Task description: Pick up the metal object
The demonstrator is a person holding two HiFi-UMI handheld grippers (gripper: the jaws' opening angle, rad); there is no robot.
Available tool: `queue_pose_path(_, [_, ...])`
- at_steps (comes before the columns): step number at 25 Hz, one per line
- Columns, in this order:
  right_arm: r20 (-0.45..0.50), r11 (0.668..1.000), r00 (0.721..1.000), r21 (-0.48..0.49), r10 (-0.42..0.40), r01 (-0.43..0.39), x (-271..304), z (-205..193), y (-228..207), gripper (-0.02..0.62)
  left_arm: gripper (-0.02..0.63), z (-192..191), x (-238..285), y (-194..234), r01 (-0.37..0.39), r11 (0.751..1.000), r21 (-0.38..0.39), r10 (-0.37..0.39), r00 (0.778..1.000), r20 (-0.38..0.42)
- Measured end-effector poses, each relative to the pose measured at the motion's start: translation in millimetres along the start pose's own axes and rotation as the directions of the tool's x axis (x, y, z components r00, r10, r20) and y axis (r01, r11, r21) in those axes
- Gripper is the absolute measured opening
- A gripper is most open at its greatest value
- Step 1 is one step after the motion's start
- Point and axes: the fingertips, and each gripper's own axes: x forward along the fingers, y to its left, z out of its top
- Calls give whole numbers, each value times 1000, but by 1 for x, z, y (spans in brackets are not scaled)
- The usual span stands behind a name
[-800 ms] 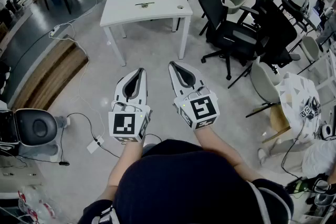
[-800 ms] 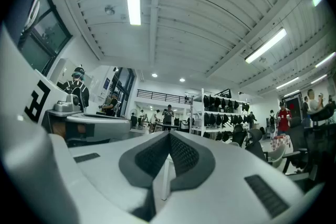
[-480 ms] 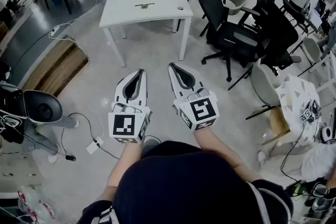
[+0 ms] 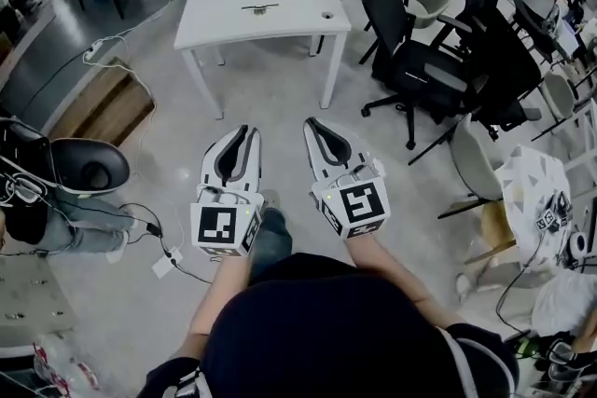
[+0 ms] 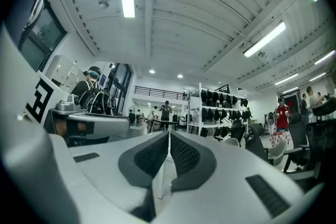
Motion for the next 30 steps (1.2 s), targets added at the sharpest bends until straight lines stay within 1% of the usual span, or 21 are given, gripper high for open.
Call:
queue_pose_path(1, [-2,1000,1000,-3,-4,4,10,-3,-5,28,50,-4,10,7,2,1000,-7,-2,1000,1])
queue_pose_path(2, [-5,1000,1000,-5,-8,8,20,-5,-10,28,116,-8,22,14,7,1000,-15,-7,1000,0])
queue_pose_path(3, [-8,1000,1000,-6,-10,10,32,-8,-16,28,153,-12,34,21,13,1000,-23,-13,1000,-3])
queue_pose_path(6, [-12,1000,1000,-9,-17,16,76,-9,-30,28,160,-17,71,52,23,999,-28,-23,1000,-3])
queue_pose_path(10, [-11,1000,1000,-16,-26,26,138,-3,-46,28,198,-16,118,99,18,1000,-21,-18,1000,9])
queue_pose_path(15, [-19,999,999,-8,-48,48,206,-7,-64,28,199,-24,166,156,18,1000,-26,-18,1000,-4])
queue_pose_path(20, [-18,998,998,1,-65,65,266,-13,-76,28,202,-37,207,200,38,999,-24,-39,999,-19])
queue_pose_path(26, [-26,994,994,-2,-106,106,303,-28,-92,28,204,-49,244,228,67,997,-26,-67,998,-5])
queue_pose_path(30, [-33,992,991,0,-127,127,318,-40,-105,28,204,-62,262,240,79,996,-36,-80,997,-16])
